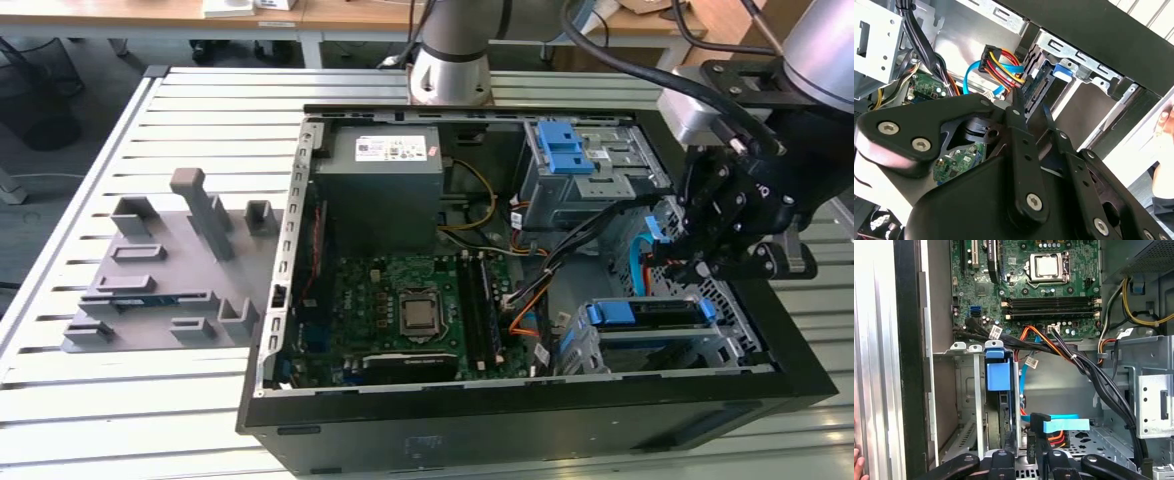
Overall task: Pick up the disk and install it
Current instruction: 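Insert the first disk wire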
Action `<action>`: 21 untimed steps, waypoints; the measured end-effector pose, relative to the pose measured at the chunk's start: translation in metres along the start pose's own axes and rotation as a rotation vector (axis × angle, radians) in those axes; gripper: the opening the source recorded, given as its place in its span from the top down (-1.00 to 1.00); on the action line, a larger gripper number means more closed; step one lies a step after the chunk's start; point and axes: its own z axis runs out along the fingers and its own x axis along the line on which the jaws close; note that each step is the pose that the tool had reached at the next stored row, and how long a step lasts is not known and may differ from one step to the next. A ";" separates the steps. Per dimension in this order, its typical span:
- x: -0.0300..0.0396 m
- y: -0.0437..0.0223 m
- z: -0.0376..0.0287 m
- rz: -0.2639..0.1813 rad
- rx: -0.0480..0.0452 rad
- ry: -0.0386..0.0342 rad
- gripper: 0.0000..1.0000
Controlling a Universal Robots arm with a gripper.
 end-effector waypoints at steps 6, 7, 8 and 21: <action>-0.0035 0.0003 0.0029 0.001 0.0025 -0.0003 0.38; -0.0038 0.0003 0.0036 0.001 0.0032 -0.0004 0.38; -0.0041 0.0004 0.0043 0.001 0.0044 -0.0006 0.38; -0.0042 0.0004 0.0088 0.001 0.0185 -0.0013 0.54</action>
